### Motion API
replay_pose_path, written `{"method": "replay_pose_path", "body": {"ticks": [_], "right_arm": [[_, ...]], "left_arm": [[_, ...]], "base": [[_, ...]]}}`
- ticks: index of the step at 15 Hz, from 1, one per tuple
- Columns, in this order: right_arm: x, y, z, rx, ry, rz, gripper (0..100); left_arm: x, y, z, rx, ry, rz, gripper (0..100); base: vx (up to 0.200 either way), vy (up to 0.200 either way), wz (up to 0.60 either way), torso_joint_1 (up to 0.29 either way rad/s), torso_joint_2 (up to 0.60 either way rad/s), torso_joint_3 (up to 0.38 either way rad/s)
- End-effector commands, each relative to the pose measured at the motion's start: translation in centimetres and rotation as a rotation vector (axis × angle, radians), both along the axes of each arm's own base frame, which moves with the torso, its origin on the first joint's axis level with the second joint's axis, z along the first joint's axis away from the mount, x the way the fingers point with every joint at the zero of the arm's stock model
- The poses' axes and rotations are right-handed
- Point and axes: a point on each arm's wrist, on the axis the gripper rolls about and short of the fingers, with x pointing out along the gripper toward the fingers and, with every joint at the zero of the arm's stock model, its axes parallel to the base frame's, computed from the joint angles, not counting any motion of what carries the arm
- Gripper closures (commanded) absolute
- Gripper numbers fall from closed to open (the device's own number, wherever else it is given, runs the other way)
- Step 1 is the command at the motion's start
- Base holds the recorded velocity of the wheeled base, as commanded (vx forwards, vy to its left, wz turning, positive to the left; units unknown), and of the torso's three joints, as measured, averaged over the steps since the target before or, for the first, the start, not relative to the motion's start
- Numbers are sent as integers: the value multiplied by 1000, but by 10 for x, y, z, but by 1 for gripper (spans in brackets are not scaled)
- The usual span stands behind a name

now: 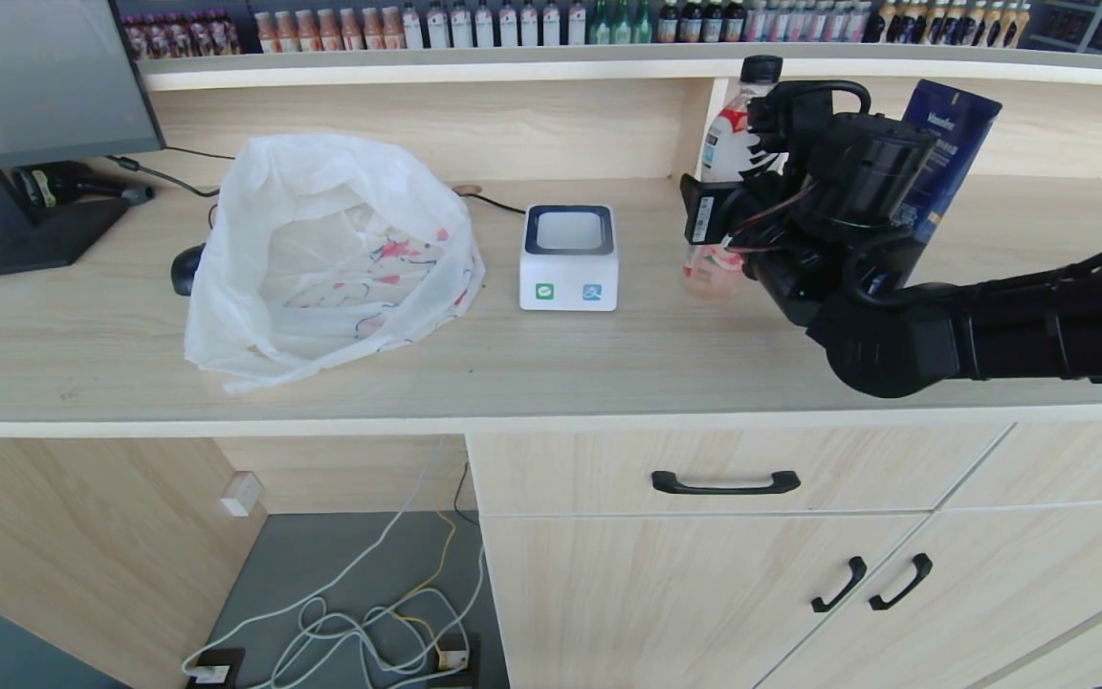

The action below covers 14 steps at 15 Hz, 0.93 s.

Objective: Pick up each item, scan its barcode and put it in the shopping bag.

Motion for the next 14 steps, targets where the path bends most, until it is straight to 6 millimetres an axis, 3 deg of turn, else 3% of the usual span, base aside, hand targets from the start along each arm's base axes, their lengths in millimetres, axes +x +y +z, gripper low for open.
{"method": "replay_pose_path", "body": {"ticks": [1,9,14], "right_arm": [[-2,0,2,2,-5,2,100],[-10,-3,13,15,-24,3,100],[-36,-4,25,20,-31,31,100]], "left_arm": [[0,0,0,0,0,0,0],[0,0,0,0,0,0,0],[0,0,0,0,-1,0,0]], "base": [[0,0,0,0,0,0],[0,0,0,0,0,0],[0,0,0,0,0,0]]}}
